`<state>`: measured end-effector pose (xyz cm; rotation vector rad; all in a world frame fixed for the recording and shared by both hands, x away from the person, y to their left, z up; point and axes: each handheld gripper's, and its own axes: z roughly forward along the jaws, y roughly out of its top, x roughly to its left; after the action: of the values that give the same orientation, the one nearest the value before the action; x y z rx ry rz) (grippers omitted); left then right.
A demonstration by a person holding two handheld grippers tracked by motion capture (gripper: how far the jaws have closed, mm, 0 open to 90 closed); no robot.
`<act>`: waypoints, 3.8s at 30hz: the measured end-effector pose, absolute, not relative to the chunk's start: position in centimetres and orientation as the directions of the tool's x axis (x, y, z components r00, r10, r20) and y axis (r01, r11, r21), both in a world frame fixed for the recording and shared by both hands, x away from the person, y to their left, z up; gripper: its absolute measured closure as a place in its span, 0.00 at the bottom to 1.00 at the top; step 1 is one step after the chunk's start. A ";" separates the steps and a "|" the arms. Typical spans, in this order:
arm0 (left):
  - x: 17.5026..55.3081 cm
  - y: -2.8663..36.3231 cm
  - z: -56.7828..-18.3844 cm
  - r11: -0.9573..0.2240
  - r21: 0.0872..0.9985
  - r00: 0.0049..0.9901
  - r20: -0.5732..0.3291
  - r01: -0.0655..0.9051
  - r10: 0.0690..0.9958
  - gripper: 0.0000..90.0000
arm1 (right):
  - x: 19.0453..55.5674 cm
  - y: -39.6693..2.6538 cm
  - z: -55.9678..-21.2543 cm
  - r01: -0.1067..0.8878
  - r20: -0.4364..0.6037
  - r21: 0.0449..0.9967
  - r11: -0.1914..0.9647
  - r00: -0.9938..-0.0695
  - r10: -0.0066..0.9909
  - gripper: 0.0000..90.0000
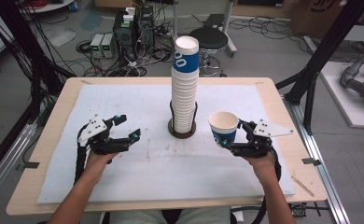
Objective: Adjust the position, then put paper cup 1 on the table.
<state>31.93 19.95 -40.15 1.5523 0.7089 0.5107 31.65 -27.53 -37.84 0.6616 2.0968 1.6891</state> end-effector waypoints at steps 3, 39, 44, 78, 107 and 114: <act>31.7 20.4 -40.4 0.002 0.990 0.700 -0.100 0.139 0.708 0.18 | 31.4 -27.9 -37.8 0.110 0.000 0.982 0.154 -0.816 0.578 0.30; 32.2 20.2 -40.9 0.009 0.989 0.692 -0.108 0.145 0.714 0.18 | 31.4 -30.5 -38.7 0.136 0.028 0.985 0.104 -0.729 0.684 0.29; 32.3 19.6 -41.1 -0.004 0.989 0.695 -0.102 0.149 0.711 0.18 | 32.4 -30.8 -39.2 0.159 0.048 0.983 0.090 -0.701 0.712 0.29; 32.4 19.3 -41.4 -0.019 0.987 0.705 -0.102 0.162 0.701 0.18 | 39.0 -30.7 -44.9 0.388 0.074 0.911 0.139 -0.485 0.872 0.29; 32.5 19.1 -41.3 -0.019 0.984 0.708 -0.112 0.175 0.697 0.19 | 36.5 -33.1 -44.8 0.487 0.102 0.852 0.191 -0.512 0.853 0.22; 32.7 19.3 -41.4 -0.005 0.974 0.697 -0.157 0.226 0.700 0.19 | 35.3 -33.4 -44.2 0.489 0.093 0.849 0.199 -0.510 0.855 0.22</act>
<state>32.72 19.31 -41.38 1.5707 0.7797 0.4410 35.27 -33.39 -44.19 1.2550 2.0801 1.2385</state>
